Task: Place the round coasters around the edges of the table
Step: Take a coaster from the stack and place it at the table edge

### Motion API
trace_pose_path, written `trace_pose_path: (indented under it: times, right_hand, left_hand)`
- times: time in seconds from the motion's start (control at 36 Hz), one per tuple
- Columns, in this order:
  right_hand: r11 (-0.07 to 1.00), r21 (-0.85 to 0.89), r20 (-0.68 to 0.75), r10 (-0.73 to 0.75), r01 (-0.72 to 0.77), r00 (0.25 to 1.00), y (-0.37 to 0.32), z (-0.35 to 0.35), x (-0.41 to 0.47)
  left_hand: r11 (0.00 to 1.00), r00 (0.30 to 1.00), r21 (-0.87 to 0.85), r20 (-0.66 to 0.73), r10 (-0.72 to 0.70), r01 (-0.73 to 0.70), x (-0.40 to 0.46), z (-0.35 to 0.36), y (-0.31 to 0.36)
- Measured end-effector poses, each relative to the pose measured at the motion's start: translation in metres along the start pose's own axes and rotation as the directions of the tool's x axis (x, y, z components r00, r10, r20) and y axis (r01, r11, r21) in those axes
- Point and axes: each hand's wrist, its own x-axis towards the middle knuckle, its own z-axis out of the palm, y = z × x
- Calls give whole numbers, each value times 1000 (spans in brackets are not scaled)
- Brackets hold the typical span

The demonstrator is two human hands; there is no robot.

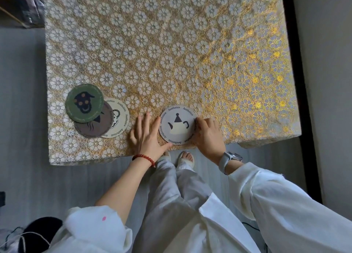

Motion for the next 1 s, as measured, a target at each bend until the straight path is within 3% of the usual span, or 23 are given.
trace_pose_path:
  times: [0.14, 0.31, 1.0]
  right_hand:
    - [992, -113, 14, -47, 49, 999, 6, 0, -1]
    - [998, -48, 16, -50, 51, 999, 8, -3, 0]
    - [993, -108, 16, -44, 46, 999, 11, 0, 3]
  left_hand:
    - [1000, 1000, 11, 4, 5, -5, 0, 1, -1]
    - [1000, 1000, 1, 3, 3, -3, -1, 1, -2]
    - [1000, 1000, 25, 10, 10, -10, -1, 0, -3]
